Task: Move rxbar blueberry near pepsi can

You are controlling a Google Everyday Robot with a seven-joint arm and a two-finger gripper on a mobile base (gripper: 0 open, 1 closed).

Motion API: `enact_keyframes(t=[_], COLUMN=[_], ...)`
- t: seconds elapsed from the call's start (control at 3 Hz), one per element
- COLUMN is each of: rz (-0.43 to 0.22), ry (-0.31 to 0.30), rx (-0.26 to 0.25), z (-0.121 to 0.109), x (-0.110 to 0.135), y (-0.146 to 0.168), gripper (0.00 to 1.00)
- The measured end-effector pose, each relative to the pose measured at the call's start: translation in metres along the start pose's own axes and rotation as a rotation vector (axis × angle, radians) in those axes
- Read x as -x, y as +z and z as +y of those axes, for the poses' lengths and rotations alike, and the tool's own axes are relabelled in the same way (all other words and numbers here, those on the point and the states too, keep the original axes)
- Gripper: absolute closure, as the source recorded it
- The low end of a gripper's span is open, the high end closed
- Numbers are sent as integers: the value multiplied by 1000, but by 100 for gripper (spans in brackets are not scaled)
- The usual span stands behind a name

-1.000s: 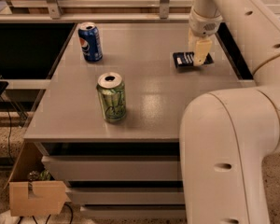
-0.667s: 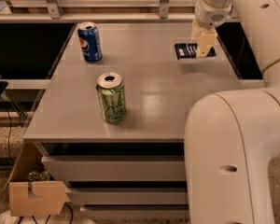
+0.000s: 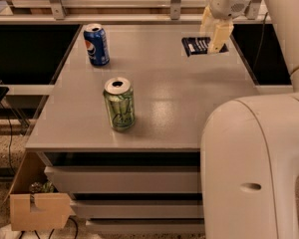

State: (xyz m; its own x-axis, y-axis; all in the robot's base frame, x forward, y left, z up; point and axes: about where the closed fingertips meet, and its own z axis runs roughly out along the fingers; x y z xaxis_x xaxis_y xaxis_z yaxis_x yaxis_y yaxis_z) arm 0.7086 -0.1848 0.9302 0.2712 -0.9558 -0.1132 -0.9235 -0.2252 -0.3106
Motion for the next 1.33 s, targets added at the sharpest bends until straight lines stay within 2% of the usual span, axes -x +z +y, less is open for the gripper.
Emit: enact_keyframes(t=[0.33, 1.0, 1.33], rz=[-39, -83, -83], ry=[-67, -150, -152], rx=[9, 43, 18], z=[3, 18, 10], x=[21, 58, 59], y=[-6, -9, -5], gripper=[100, 100, 100])
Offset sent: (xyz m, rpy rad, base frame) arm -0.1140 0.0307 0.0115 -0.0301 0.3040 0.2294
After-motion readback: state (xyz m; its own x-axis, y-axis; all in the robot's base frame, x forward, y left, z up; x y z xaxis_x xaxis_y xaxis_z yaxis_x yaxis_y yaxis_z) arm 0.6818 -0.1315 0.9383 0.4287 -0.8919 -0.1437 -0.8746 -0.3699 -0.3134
